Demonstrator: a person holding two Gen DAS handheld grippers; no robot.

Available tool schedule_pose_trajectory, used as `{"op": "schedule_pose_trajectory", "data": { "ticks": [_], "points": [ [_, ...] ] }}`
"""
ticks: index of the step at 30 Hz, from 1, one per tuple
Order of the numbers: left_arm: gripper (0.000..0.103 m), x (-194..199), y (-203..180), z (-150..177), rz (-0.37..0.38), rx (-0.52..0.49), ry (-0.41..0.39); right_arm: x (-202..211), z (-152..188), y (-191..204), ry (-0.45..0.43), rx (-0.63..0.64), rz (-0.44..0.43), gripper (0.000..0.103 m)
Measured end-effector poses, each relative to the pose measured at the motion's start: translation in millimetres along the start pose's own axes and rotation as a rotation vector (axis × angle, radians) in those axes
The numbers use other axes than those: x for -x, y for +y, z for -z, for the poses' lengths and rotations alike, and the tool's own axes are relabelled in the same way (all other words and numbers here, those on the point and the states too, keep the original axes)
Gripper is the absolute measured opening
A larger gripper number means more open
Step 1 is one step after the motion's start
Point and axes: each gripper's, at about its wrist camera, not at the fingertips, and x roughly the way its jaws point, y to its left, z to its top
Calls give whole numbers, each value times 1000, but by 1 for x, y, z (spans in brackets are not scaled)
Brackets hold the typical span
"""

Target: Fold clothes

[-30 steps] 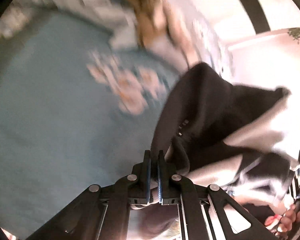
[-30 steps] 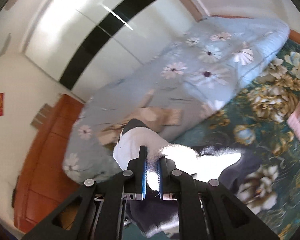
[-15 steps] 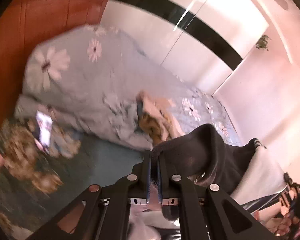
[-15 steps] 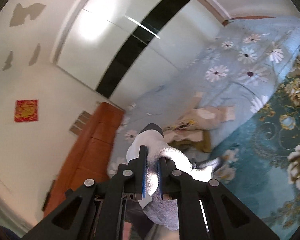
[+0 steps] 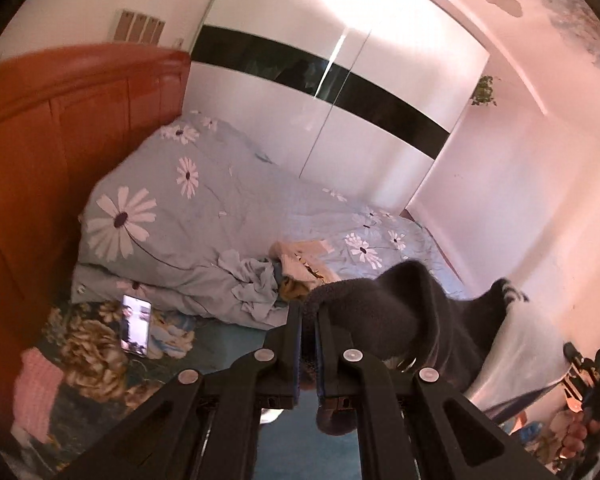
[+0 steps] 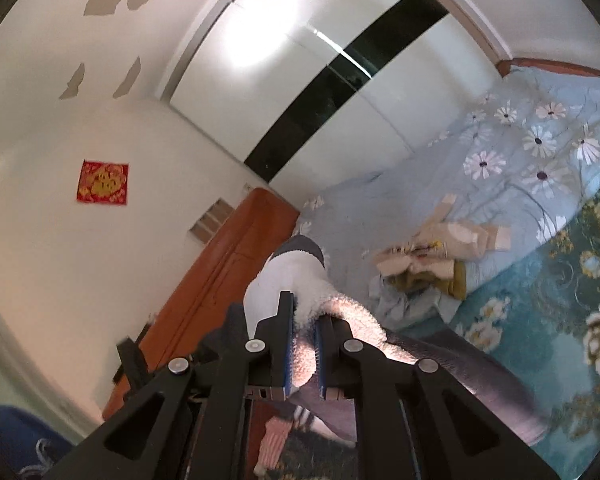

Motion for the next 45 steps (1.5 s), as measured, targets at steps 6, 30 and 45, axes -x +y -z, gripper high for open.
{"op": "schedule_pose_trajectory", "data": {
  "ticks": [6, 30, 45],
  "points": [
    [5, 4, -15, -22, 30, -46, 30, 23, 20, 19, 43, 2, 52, 9],
    [6, -516, -71, 172, -222, 23, 548, -125, 29, -455, 241, -553, 393, 9],
    [9, -627, -48, 208, -302, 37, 638, -185, 29, -566, 377, -563, 436, 10]
  ]
}}
